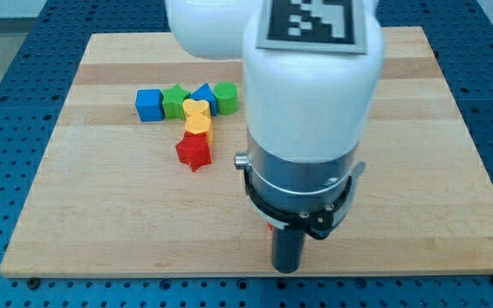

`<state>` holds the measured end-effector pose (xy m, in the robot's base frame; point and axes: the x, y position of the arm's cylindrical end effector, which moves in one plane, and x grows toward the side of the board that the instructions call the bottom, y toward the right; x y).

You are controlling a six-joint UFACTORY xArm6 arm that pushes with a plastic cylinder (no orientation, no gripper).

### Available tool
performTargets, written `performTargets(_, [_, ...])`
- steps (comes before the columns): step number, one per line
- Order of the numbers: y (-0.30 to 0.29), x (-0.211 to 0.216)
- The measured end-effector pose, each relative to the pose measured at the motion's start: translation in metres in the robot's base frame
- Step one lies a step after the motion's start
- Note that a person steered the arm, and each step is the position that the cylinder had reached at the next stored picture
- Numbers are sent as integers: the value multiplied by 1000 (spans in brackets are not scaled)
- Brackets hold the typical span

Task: Slightly move the red circle towards the up

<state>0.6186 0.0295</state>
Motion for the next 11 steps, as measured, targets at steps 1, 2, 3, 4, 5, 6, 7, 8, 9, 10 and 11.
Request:
performTargets(1, [7, -12])
performTargets(2, [8, -25])
performTargets(3, [8, -35])
performTargets(4, [8, -42])
performTargets(5, [8, -52])
performTargets(6, [8, -57])
performTargets(7, [0, -57])
performTargets(8, [-1, -57])
performTargets(9, [-2, -57])
performTargets(10, [-9, -57])
performTargets(11, [-18, -57])
